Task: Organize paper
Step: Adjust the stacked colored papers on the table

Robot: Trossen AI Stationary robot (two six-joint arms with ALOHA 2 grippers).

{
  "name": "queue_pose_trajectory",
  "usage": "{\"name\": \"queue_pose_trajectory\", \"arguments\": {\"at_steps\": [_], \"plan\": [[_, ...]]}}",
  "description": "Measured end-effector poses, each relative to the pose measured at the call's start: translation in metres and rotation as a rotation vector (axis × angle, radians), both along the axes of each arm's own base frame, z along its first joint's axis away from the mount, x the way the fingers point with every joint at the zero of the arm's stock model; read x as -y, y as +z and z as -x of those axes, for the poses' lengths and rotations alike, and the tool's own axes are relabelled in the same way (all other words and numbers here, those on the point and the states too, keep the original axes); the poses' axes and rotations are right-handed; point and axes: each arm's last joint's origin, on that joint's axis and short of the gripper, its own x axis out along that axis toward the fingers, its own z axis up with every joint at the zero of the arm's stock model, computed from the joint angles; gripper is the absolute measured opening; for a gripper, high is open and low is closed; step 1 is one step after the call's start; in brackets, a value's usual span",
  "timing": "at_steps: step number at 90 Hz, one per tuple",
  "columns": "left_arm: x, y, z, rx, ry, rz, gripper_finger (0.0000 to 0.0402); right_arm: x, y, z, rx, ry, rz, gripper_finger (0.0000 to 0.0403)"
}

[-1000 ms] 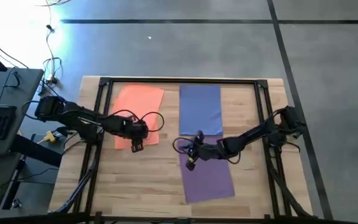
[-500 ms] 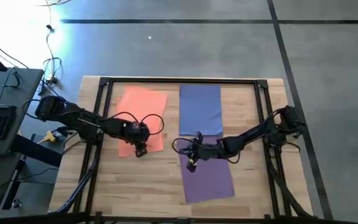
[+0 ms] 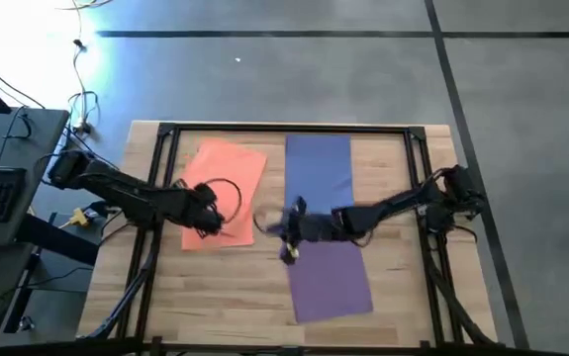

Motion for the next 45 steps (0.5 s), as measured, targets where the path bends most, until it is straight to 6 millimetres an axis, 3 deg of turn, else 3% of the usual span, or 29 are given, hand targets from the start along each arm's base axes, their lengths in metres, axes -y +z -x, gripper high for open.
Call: {"name": "queue_pose_trajectory", "arguments": {"at_steps": [11,18,34,45], "plan": [[-0.018,-0.011,0.020,0.030,0.119,0.036,0.0118,0.045,-0.010,-0.007,-0.057,-0.046,-0.090,0.0000],[-0.023,-0.025,0.027,0.057,0.152,0.124,0.0105,0.060,-0.023,-0.011,-0.089,-0.046,-0.143,0.0000],[-0.019,-0.059,0.028,0.176,0.092,0.337,0.0073,0.050,-0.061,-0.021,-0.159,-0.017,-0.174,0.0000],[-0.010,-0.064,0.023,0.253,0.036,0.448,0.0053,0.044,-0.076,-0.022,-0.197,-0.015,-0.194,0.0000]]}}
